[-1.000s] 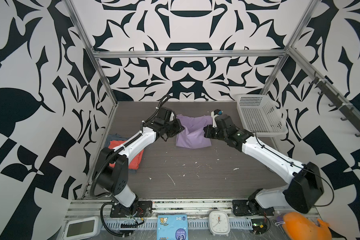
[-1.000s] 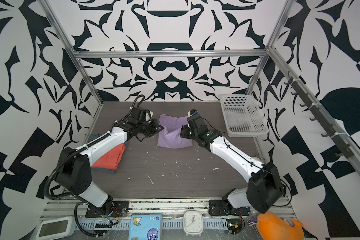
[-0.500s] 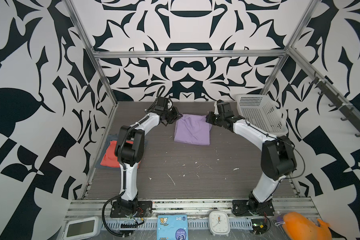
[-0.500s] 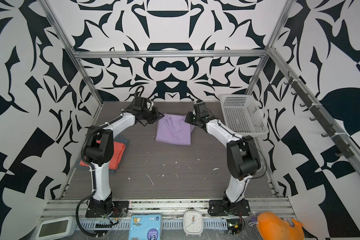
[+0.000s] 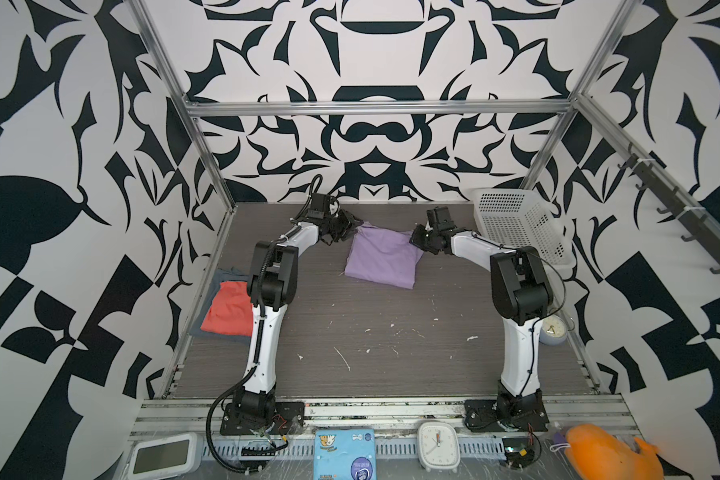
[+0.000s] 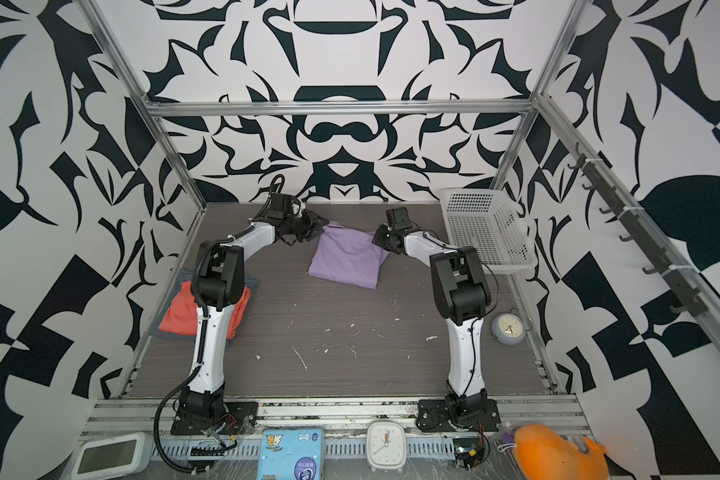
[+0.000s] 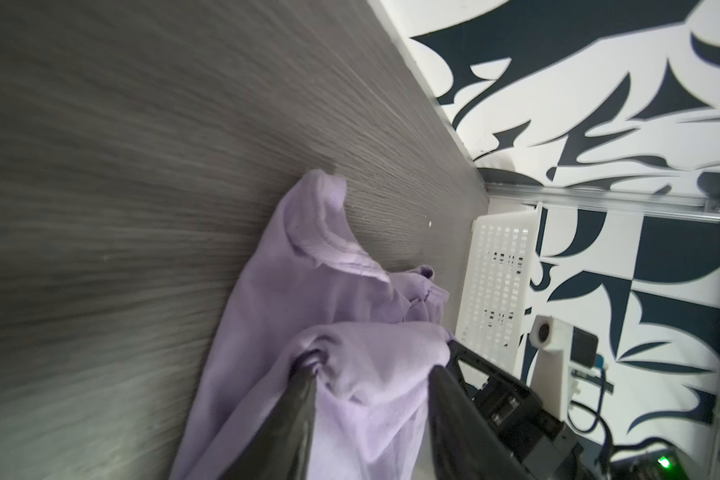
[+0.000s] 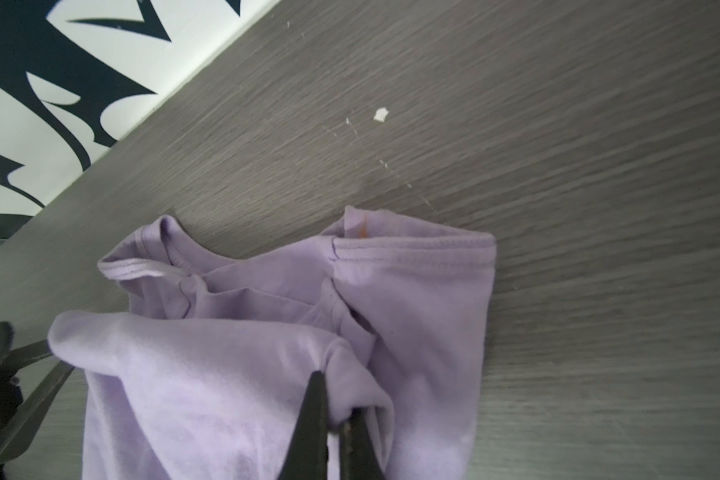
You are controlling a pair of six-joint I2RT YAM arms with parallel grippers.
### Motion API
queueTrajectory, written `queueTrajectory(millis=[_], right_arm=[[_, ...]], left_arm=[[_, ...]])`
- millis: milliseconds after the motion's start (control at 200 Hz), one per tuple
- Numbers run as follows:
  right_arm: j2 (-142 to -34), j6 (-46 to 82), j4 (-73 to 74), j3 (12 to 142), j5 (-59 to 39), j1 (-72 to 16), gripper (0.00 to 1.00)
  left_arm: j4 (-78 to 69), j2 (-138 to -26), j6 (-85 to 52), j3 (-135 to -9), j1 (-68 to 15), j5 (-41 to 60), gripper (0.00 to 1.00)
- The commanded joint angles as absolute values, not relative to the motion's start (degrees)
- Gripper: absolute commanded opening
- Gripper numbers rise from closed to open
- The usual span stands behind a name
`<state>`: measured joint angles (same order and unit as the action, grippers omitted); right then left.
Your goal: Fold and stack the t-shirts
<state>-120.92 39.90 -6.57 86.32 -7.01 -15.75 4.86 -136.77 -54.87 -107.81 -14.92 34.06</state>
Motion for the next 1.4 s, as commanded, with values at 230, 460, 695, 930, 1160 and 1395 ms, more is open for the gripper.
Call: queueTrajectory(millis=[230, 460, 695, 930, 1160, 1395], right_arm=[[-113.99, 41.03, -4.15, 84.93, -0.86, -14.04, 0.36], [-109.09, 40.42, -4.13, 81.31, -0.90, -15.34, 0.37], [-112.56, 40.73, -2.96, 84.48, -2.11, -18.97, 0.34], [-117.51, 41.09, 0.24, 87.41, -1.43, -19.96, 0.34], [-121.03, 40.70, 2.68, 88.55, 0.66, -19.80, 0.33], [-125.71, 40.88, 0.51, 91.40, 4.19, -18.73, 0.33]], left_arm=[[4.22, -128.96, -50.01, -102.66, -12.13, 29.76, 0.60], [10.57, -123.00, -41.84, -98.69, -14.19, 27.56, 0.63], [12.39, -125.93, -39.51, -101.42, -18.47, 30.07, 0.70], [3.87, -132.30, -45.37, -104.58, -20.29, 33.93, 0.73], [-4.51, -139.43, -52.57, -108.68, -20.23, 34.16, 0.74], [-9.89, -144.00, -57.82, -110.87, -19.35, 31.60, 0.74]])
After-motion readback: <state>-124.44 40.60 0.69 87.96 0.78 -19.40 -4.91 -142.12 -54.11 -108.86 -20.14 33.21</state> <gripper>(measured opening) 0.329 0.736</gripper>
